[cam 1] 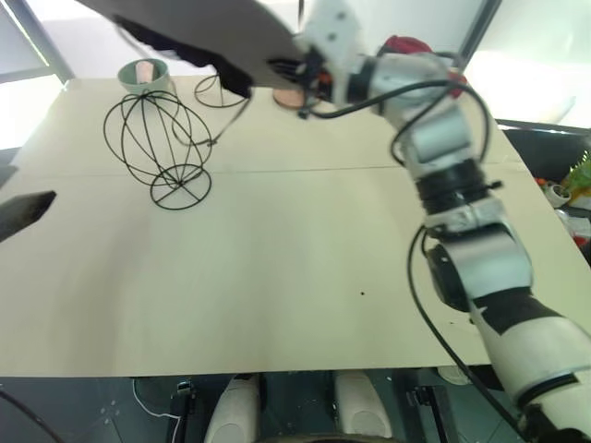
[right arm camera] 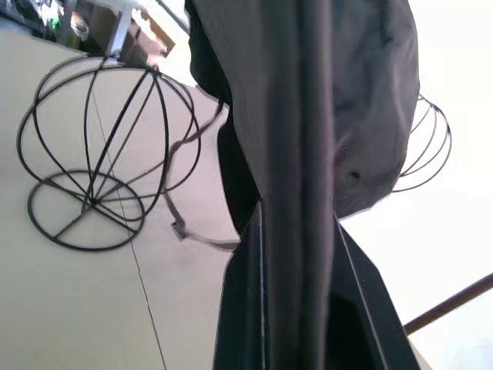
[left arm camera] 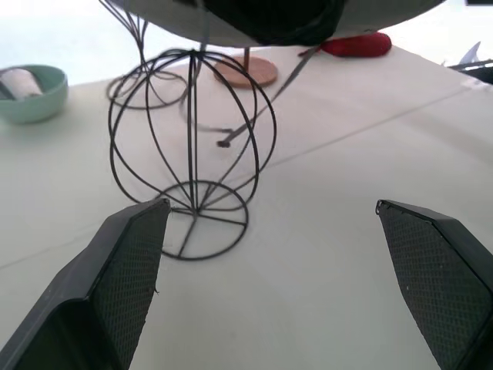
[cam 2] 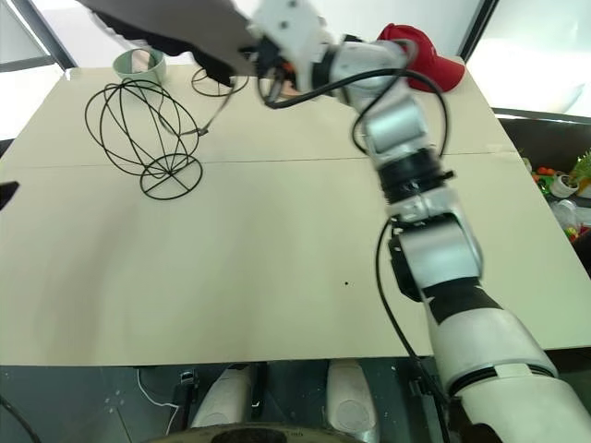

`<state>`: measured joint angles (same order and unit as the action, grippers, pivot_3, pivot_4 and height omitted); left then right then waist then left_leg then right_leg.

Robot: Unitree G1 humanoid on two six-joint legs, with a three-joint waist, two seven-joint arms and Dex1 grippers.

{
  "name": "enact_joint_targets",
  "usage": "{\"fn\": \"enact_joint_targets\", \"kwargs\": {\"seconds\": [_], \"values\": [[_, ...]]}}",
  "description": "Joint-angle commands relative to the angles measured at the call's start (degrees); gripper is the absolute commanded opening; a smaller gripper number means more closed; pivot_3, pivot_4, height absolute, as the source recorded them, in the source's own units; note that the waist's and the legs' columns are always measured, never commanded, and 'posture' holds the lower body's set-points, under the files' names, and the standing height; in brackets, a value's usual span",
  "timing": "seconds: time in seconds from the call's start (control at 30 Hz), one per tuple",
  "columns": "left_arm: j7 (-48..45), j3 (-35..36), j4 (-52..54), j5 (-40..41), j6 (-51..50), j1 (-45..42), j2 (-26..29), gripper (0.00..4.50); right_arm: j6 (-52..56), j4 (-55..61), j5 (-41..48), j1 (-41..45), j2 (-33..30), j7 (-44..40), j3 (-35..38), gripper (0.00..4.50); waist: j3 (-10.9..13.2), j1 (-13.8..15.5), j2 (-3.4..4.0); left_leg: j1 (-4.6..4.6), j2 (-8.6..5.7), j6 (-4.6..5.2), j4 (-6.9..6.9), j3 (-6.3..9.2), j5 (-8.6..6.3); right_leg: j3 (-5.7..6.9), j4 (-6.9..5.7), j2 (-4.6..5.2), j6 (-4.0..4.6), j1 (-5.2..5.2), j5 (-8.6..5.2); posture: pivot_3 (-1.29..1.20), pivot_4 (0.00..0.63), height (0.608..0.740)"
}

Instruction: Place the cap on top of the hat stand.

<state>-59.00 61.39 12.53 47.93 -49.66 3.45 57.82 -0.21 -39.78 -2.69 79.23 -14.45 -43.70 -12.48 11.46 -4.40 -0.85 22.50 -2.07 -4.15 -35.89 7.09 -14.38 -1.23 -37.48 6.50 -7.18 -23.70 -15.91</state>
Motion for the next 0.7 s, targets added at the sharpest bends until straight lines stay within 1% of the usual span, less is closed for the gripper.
{"fn": "enact_joint_targets", "kwargs": {"seconds": [0.03, 0.13, 0.2, 0.27, 0.37, 0.4, 0.47, 0.57, 0.7], "values": [[2.0, 6.8, 4.3, 1.8, -1.3, 3.0, -1.9, 4.50, -10.9, -6.6, -4.1, 4.6, 3.6, 5.3, -1.7, 0.01, 0.0, -0.2, -0.02, 0.00, 0.03, -0.01, 0.02, 0.00, 0.00, 0.01, -0.01, -0.02, 0.00, -0.03, 0.00, 0.00, 0.150, 0.740], [3.5, 10.5, 6.8, 3.4, -2.5, 6.0, -3.5, 4.50, -19.0, -8.3, -8.1, 3.6, 5.5, 8.6, -4.3, 0.01, 0.0, 0.0, -0.04, 0.01, 0.05, -0.03, 0.15, 0.03, 0.02, 0.00, -0.10, -0.04, 0.02, -0.15, 0.00, 0.00, 0.150, 0.740], [3.9, 12.8, 7.8, 4.1, -3.1, 8.3, -4.5, 4.50, -24.7, -7.5, -12.9, 1.1, 5.3, 11.0, -7.9, 0.01, 0.0, 0.2, -0.06, 0.01, 0.04, -0.07, 0.16, 0.03, 0.04, -0.01, -0.10, -0.04, 0.03, -0.15, 0.00, 0.00, 0.150, 0.740], [4.3, 14.4, 8.1, 4.8, -3.3, 10.2, -5.0, 4.50, -28.1, -7.6, -17.0, -0.8, 5.1, 13.7, -10.6, 0.01, 0.0, 0.2, -0.07, -0.01, 0.04, -0.10, 0.15, 0.02, 0.06, -0.01, -0.11, -0.04, 0.05, -0.13, 0.02, 0.00, 0.150, 0.740], [5.1, 15.5, 8.0, 5.9, -3.2, 11.6, -5.3, 4.50, -29.8, -8.5, -19.8, -1.9, 5.4, 16.4, -12.1, 0.01, 0.0, 0.2, -0.07, -0.02, 0.04, -0.16, 0.11, 0.02, 0.10, -0.01, -0.27, -0.05, 0.11, -0.16, 0.06, 0.00, 0.150, 0.740], [5.2, 15.7, 7.8, 5.9, -3.0, 12.1, -5.3, 4.50, -30.6, -8.6, -22.7, -2.5, 5.3, 19.2, -13.5, 0.01, 0.0, 0.2, -0.07, -0.02, 0.04, -0.18, 0.09, 0.02, 0.11, -0.01, -0.36, -0.05, 0.11, -0.19, 0.06, 0.00, 0.150, 0.740], [5.3, 15.9, 7.5, 6.0, -2.5, 13.1, -5.4, 4.50, -31.3, -8.5, -25.5, -4.5, 5.7, 22.1, -15.1, 0.01, 0.0, 0.2, -0.08, -0.03, 0.04, -0.22, 0.01, 0.04, 0.14, -0.03, -0.55, -0.08, 0.13, -0.27, 0.06, 0.00, 0.150, 0.740], [5.5, 16.0, 6.9, 6.3, -1.9, 13.7, -5.2, 4.50, -31.2, -8.9, -26.0, -7.3, 6.5, 22.5, -15.5, 0.01, -0.1, 0.2, -0.11, -0.10, 0.14, -0.24, 0.01, 0.08, 0.16, -0.05, -0.58, -0.25, 0.22, -0.22, 0.10, 0.00, 0.150, 0.740], [5.7, 15.5, 6.1, 6.4, -1.3, 14.0, -4.7, 4.50, -31.3, -10.6, -28.1, -7.6, 6.5, 24.8, -16.2, 0.01, -0.1, 0.1, -0.11, -0.10, 0.23, -0.25, 0.01, 0.07, 0.16, -0.10, -0.57, -0.37, 0.25, -0.24, 0.12, 0.00, 0.150, 0.740]]}}
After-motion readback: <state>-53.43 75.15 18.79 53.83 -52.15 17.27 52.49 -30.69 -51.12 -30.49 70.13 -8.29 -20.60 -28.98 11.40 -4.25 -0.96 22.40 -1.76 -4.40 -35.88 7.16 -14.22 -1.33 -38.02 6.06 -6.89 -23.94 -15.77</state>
